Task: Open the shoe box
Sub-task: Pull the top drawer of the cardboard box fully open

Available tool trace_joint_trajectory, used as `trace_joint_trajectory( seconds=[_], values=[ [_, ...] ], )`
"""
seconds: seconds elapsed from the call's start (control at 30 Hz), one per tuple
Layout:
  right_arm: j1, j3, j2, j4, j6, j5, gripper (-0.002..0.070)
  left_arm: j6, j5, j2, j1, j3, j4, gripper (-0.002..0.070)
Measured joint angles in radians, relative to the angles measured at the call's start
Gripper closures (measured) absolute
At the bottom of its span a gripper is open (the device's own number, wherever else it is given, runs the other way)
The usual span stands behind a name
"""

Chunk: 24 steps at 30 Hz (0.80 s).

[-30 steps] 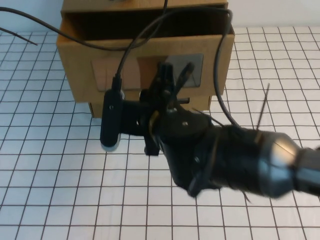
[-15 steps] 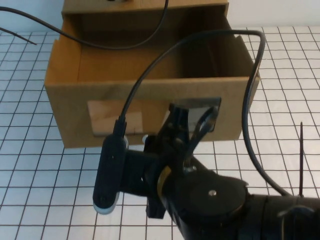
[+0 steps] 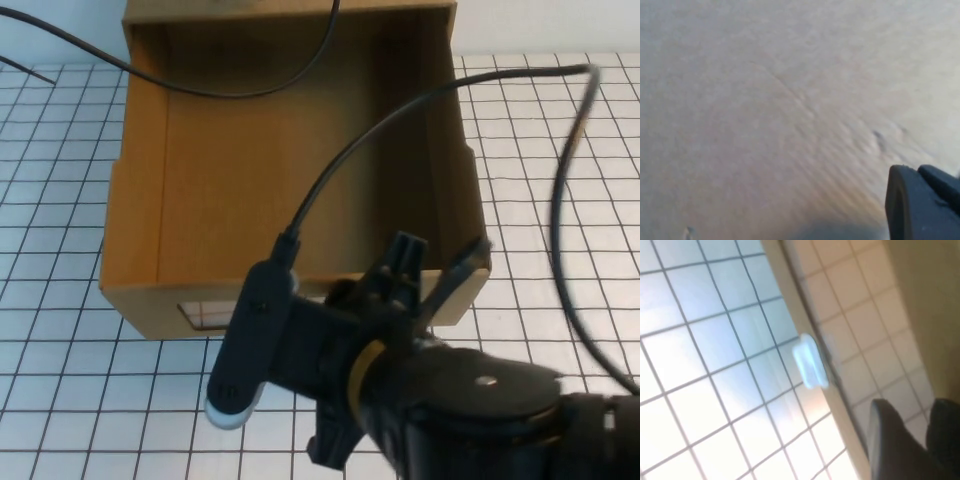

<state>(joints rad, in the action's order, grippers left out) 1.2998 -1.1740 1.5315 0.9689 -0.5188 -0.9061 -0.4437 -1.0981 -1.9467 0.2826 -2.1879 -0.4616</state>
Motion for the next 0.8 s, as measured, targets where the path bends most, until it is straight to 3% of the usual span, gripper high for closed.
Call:
trace_joint_trajectory(
  seconds=[0.17, 0.4, 0.63, 0.8],
  values=[
    [0.000, 0.000, -0.077, -0.054, -0.032, -0.040, 0.0526, -0.013, -0.034, 0.057, 0.000, 0.000, -0.008, 0.0677],
    [-0.045, -0.004, -0.215, -0.060, -0.087, -0.079, 0.0659, -0.051, -0.082, 0.173, 0.000, 0.002, -0.016, 0.0677],
    [-0.315, -0.038, -0.293, -0.126, -0.037, -0.129, 0.0686, -0.074, -0.071, 0.367, 0.000, 0.147, 0.042, 0.0677],
    [-0.593, -0.040, -0.359, -0.358, 0.099, -0.112, 0.0687, -0.075, 0.125, 0.603, 0.000, 0.458, 0.124, 0.0677]
  ],
)
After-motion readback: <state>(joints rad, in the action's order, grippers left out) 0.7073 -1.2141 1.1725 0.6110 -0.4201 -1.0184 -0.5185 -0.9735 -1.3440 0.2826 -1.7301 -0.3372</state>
